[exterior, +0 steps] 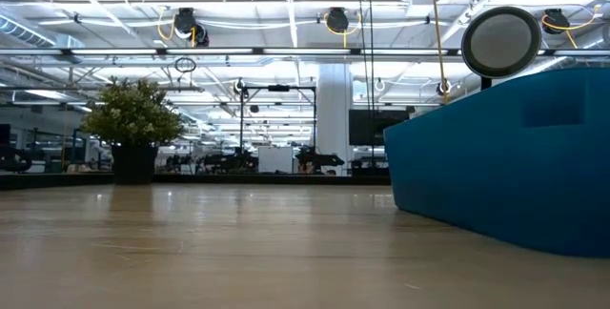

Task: Pick and place rubber bands into bin
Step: Put the orange rubber band into the blue bin

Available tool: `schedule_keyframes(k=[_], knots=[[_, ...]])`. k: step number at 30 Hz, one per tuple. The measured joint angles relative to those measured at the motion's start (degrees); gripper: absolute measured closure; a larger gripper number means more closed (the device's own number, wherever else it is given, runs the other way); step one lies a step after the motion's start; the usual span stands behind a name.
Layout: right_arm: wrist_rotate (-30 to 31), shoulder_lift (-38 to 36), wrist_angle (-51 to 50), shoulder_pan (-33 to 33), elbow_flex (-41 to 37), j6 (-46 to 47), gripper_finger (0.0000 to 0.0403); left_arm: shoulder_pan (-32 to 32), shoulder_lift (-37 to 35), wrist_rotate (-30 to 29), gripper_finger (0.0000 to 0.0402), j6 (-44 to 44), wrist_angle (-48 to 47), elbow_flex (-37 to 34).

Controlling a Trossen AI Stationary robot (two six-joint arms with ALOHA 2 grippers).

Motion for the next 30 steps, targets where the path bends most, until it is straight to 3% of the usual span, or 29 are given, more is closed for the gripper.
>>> schedule_keyframes(k=[13, 25, 30], knots=[[-0.1, 0.1, -0.3, 1.4, 0.0, 5.3, 0.0248, -2.1, 0.0, -5.4, 0.0395, -0.9, -3.5, 0.0], [0.4, 0.1, -3.0, 1.7, 0.0, 5.2, 0.0248, -1.9, 0.0, -5.4, 0.0395, -1.0, -6.5, 0.0], [3.4, 0.1, -3.3, 1.2, 0.0, 4.7, 0.0248, -1.9, 0.0, -4.1, 0.0394, -2.0, -6.7, 0.0]])
